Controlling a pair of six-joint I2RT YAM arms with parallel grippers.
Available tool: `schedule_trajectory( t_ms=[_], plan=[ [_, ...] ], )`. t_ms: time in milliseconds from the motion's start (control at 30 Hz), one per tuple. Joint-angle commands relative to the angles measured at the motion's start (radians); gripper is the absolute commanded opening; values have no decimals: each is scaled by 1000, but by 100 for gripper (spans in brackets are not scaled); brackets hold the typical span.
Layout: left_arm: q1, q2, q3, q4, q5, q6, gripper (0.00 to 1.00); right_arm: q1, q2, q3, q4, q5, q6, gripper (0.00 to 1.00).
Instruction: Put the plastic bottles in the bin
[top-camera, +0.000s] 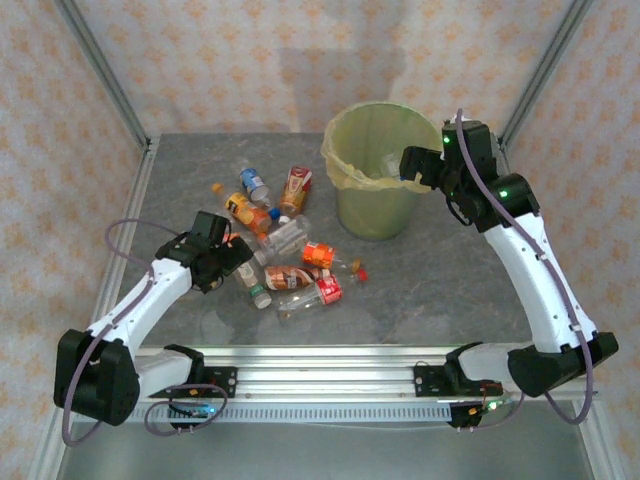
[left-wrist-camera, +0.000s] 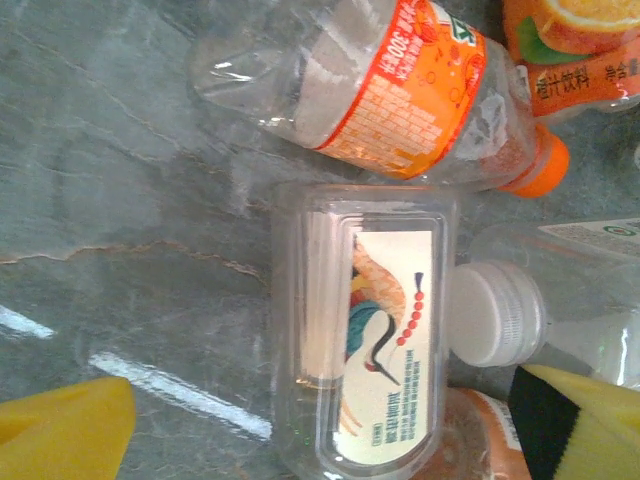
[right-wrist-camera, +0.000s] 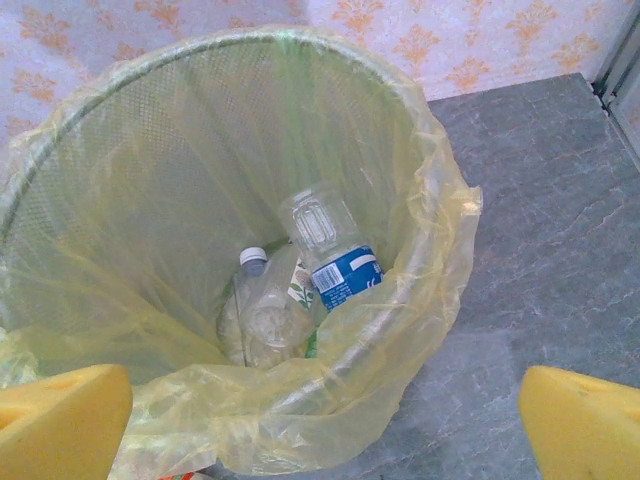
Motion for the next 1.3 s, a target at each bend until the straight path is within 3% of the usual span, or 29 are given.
schedule_trajectory(
  t_ms=[0,133,433,1133,1267],
  plan=[
    [-24,36,3,82,13,-14,94,-1,-15,-29,36,17,18,99],
    [-41,71,12,91,1,-2,94,-1,-13,-45,50,10,23,99],
    [-43,137,-11,105,-26,-3,78,-1,-6,-50,55,-1,29,99],
    [-42,207,-84,103,-88,19,75,3,-8,-59,54,-9,35,99],
    [-43,211,-74,92,-105,25,62,5,-9,-63,56,-6,37,99]
  ],
)
